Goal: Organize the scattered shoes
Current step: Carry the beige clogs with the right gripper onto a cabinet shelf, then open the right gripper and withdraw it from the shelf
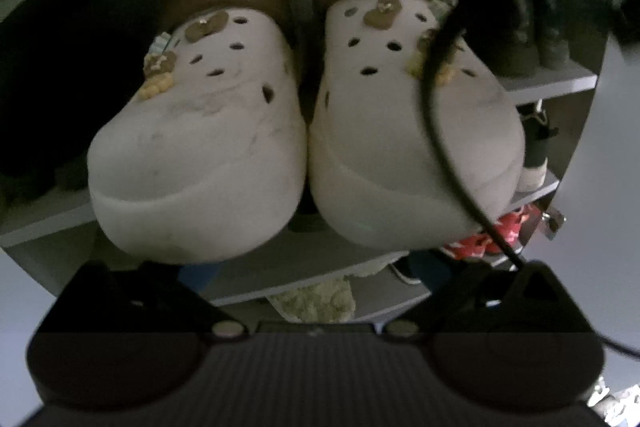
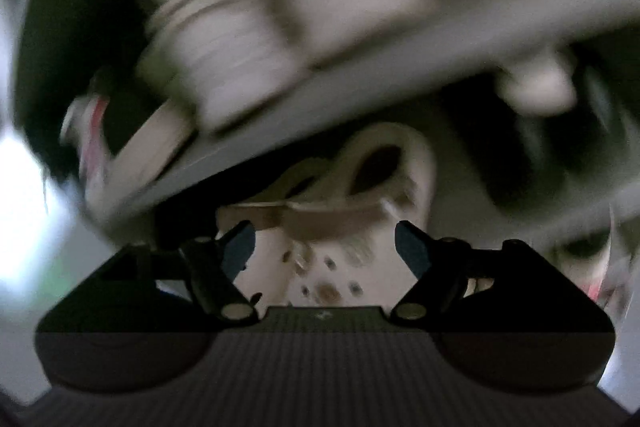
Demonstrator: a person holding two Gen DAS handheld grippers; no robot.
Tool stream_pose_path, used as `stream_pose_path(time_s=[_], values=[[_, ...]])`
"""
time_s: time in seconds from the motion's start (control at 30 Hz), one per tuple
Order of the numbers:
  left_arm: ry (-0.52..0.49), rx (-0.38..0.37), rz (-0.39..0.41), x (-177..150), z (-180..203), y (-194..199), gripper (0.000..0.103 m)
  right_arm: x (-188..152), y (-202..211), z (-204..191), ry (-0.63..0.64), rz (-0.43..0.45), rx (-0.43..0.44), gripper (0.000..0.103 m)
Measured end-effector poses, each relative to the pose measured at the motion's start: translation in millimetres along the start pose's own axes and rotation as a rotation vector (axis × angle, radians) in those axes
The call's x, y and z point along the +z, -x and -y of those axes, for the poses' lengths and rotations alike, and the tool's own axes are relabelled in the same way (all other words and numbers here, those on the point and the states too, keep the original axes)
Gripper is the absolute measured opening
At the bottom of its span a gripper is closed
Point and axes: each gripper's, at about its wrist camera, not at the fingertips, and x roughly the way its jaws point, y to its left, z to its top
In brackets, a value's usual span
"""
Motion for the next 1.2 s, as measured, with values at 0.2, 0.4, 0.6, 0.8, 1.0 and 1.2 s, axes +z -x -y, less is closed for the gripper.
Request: stream_pose_path(time_s=[0.2,0.4,0.6,0.8,1.0,1.2], values=[[-0.019,-0.003,-0.005,0,1,-5,0.101,-56,-40,61,-0.472,-0.030,0.099,0.081],[-0.078,-0.010,0.008,1,-1,-8,0.101,-71,-64,73,-0.743,-0.068,0.260,0.073],[-0.083,-0.018,0.013,7,15,-22,0.102,-53,-77,52,-0.609,-0.015,0.149,0.067],[-0.058,0.003,0.015,17,17,-44,0.102,-33,-96,55,-0.577,0.016,0.127,0.067],[-0.084,0.019,0.016,44,4,-16,0.103,-21,-113,50,-0.560,0.031,0.125,0.068],[-0.123,-0.030,-0.028,17,7,2,0.103,-34,-104,52,-0.590,0.059,0.139,0.067]])
